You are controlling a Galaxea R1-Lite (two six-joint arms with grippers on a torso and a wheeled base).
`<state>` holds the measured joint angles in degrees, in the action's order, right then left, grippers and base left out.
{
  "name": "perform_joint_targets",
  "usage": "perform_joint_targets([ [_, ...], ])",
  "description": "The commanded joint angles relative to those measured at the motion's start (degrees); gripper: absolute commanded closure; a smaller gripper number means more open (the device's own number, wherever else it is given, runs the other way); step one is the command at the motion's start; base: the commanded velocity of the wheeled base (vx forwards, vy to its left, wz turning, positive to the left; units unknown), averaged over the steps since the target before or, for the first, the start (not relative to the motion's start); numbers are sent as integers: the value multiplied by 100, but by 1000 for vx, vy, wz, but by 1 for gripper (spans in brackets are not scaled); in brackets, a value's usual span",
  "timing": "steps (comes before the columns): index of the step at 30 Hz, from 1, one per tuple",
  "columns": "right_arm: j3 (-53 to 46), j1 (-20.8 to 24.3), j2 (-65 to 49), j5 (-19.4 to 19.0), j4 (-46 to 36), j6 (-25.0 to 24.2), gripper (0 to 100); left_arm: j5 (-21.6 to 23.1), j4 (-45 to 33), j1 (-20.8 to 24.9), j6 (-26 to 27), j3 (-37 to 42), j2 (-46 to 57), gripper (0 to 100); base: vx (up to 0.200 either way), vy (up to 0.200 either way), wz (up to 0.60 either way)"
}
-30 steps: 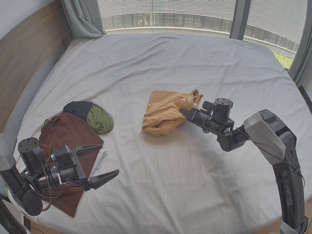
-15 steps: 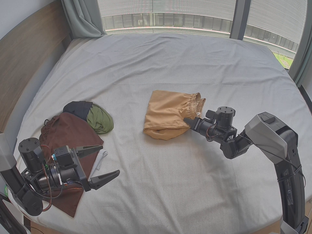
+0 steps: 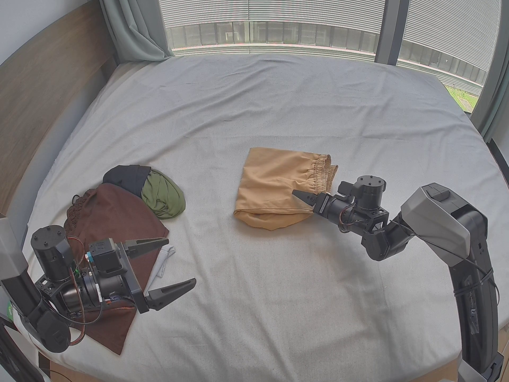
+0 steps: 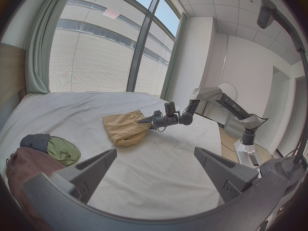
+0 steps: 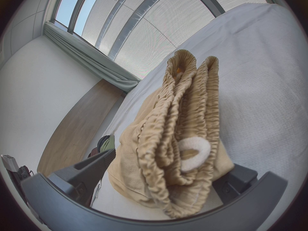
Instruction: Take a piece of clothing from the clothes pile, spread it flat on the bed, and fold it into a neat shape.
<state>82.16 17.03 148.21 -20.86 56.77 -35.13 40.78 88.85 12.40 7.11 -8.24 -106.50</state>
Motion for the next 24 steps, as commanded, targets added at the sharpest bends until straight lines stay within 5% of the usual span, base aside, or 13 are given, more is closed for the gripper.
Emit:
perform_joint_targets([
  [1,-306,-139,-161,-6,115,24,0,0,1,-9,1,-11,6,0,0,0,0],
  [11,-992,-613,-1251,-15,150,77,0,0,1,-1,1,-28,-11,0,0,0,0],
  [24,-983,-270,-1761,-41,18,77,0,0,1,-9,1,-28,-3,0,0,0,0],
])
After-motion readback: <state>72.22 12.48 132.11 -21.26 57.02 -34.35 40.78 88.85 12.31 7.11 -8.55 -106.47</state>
